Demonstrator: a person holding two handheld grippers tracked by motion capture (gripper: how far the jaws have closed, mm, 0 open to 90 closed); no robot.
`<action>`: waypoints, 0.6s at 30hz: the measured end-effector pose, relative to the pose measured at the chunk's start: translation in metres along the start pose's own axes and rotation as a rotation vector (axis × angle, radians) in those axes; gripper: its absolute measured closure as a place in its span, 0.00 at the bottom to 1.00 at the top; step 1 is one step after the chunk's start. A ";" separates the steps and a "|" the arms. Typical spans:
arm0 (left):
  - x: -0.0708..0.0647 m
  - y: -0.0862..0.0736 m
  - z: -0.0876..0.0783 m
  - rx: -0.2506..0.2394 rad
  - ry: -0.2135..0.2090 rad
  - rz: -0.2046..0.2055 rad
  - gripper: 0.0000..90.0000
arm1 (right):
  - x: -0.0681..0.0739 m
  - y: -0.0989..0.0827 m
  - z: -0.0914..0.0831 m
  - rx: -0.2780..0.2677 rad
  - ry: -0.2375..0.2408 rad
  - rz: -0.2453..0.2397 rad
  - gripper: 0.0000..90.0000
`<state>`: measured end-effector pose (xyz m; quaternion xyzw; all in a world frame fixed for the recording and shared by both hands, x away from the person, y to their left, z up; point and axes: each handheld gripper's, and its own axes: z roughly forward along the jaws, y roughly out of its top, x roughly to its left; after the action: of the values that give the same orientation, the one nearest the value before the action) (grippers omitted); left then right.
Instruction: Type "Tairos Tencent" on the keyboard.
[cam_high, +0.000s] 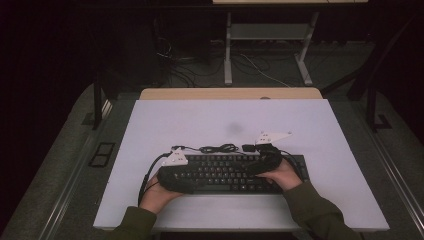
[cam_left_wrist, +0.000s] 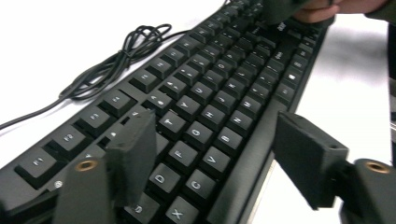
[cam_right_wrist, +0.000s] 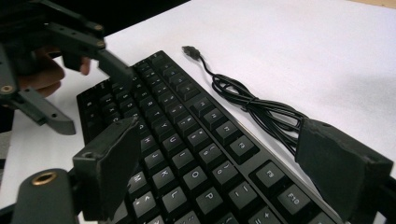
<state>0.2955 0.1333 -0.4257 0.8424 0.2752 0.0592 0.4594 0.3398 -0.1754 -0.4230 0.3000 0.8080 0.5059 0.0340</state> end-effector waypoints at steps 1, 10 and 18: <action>0.000 0.000 0.001 -0.005 0.005 -0.003 0.27 | 0.000 0.000 -0.001 0.001 0.000 0.002 0.16; 0.003 0.002 0.002 -0.011 0.018 -0.001 0.24 | 0.000 -0.003 -0.018 0.011 0.003 0.002 0.24; 0.004 0.002 0.003 -0.014 0.017 -0.006 0.22 | 0.000 -0.010 -0.034 0.020 -0.002 -0.009 0.55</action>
<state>0.3005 0.1324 -0.4267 0.8378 0.2812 0.0668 0.4633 0.3235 -0.2060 -0.4144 0.2972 0.8143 0.4973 0.0343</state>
